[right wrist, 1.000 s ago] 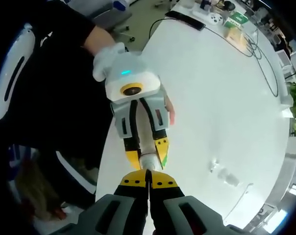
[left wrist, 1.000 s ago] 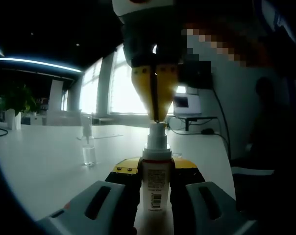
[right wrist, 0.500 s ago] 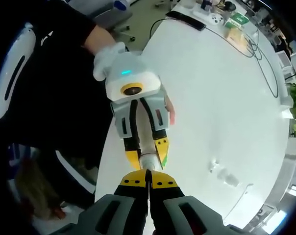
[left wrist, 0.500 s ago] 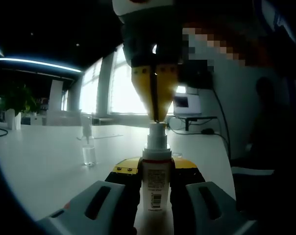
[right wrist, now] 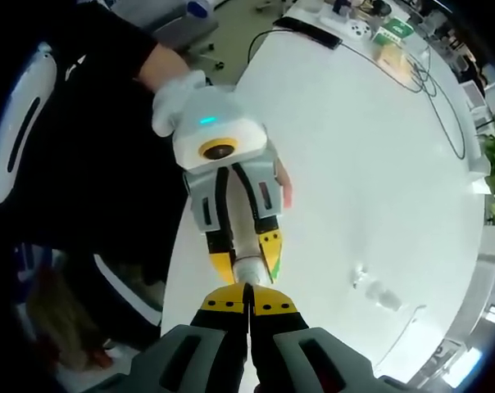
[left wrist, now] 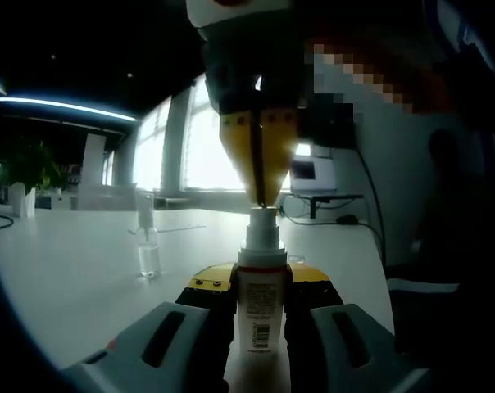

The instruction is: Clamp pump bottle remove cover press pump head put on cover

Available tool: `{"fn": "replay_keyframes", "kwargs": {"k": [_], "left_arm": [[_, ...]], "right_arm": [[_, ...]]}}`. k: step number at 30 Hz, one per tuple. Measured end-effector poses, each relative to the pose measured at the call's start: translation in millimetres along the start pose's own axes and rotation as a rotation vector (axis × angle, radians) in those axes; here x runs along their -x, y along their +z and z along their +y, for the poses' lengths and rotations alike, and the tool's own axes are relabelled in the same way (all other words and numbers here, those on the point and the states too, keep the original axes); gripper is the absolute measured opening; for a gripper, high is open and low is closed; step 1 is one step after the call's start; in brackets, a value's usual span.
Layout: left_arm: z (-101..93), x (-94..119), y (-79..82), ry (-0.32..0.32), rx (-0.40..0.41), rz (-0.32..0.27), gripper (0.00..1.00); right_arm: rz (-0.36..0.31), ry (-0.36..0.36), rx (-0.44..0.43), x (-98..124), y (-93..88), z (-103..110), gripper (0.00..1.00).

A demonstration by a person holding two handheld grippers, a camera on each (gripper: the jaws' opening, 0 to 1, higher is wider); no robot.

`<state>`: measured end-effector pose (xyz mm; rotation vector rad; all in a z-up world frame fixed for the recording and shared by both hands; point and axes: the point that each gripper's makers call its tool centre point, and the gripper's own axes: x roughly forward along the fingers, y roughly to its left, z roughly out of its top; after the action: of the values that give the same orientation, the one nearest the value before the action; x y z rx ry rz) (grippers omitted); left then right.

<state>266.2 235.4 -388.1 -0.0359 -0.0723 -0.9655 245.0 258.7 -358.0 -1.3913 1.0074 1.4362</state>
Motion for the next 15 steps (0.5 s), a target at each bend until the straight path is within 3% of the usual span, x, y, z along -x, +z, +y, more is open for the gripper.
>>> {"fn": "replay_keyframes", "kwargs": {"k": [15], "left_arm": [[-0.2,0.3,-0.1,-0.001,0.002,0.000,0.13]], "right_arm": [[-0.005,0.010,0.019,-0.5,1.0,0.1,0.00]]}}
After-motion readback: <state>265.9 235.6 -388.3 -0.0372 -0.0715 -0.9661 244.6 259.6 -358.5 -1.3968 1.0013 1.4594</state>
